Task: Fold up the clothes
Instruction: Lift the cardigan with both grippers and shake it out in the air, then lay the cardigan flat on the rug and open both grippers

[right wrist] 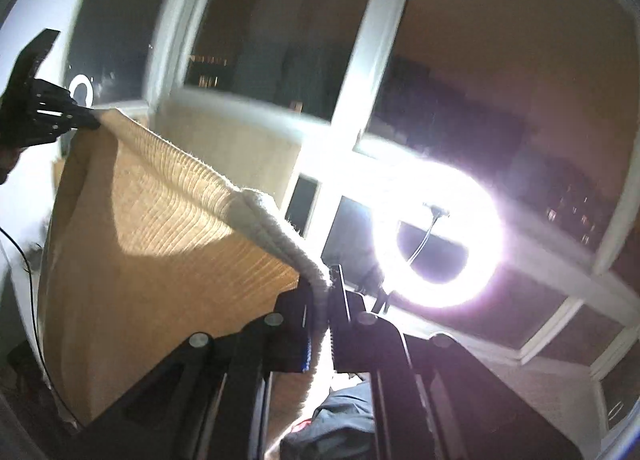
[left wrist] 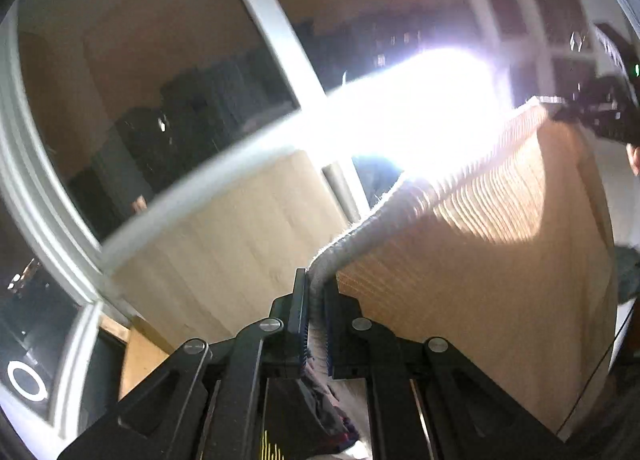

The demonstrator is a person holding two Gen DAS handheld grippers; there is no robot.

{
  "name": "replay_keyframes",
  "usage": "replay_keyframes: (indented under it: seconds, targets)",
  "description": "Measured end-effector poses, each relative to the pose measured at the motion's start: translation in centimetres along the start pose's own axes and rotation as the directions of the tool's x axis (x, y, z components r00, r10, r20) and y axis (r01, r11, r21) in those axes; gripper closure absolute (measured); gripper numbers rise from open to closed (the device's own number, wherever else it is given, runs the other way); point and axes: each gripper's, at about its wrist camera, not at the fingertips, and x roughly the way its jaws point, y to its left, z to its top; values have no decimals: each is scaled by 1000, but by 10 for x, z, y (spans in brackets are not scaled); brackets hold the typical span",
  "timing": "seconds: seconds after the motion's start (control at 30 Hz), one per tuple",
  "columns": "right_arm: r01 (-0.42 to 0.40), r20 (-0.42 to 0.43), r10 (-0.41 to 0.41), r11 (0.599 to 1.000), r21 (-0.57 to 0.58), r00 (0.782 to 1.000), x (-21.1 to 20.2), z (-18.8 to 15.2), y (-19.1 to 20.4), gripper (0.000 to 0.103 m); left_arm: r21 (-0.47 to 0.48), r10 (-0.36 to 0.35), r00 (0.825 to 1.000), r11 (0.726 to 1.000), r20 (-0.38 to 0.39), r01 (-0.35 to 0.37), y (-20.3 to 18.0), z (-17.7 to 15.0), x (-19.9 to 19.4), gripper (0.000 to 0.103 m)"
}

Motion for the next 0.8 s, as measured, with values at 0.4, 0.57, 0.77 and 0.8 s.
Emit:
replay_keyframes:
  seconds: [0.4,0.57,0.77,0.8]
  targets:
    - [-111,-533,171,984,143,828,361,-168,-20,85,-128,-101,842,991,-530,39,-48,-102,351,93]
    - [-174,-455,280,949,263,845,315,-172,-38,58,-179,-143,874,982,-465,65,-32,-111,290,92]
    - [-245,-424,410,887,391,808,222,-220,-35,55,-183,-216,872,972,-439,148,-49,-165,179,82]
    - [-246,-429,422,880,407,799,207,-231,-27,55,-193,-234,864,968,-447,162,-55,-179,164,82]
